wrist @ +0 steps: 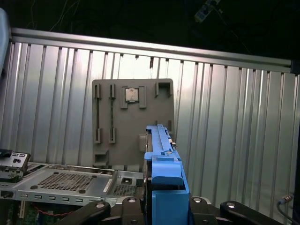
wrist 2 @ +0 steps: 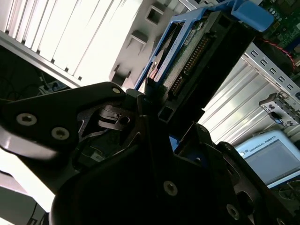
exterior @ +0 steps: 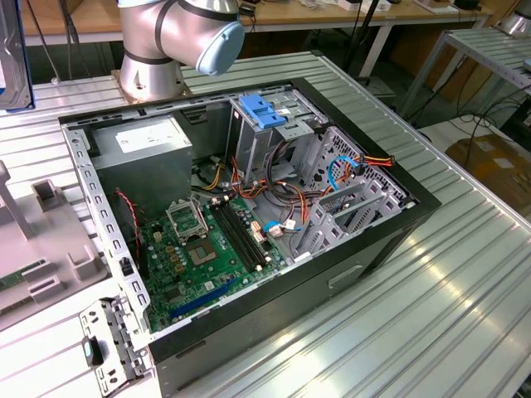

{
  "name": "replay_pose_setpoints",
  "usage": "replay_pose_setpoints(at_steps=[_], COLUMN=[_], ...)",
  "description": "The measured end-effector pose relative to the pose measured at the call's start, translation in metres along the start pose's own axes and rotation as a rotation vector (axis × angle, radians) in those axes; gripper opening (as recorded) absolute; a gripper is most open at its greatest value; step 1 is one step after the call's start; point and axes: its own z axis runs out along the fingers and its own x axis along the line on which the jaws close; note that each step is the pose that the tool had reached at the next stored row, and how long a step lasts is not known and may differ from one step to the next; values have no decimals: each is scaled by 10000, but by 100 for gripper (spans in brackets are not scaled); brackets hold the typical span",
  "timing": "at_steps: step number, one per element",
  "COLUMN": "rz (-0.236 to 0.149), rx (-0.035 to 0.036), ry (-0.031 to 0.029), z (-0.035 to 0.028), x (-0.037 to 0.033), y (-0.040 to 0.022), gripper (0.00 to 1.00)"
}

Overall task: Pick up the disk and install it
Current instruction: 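Pick up the disk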

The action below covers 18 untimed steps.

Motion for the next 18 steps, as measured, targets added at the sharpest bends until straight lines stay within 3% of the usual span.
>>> replay_pose_setpoints(at_steps=[18], rz=[0], rx=[-2], ry=[-1], z=[-10], x=[105], y=[-157], gripper=[36])
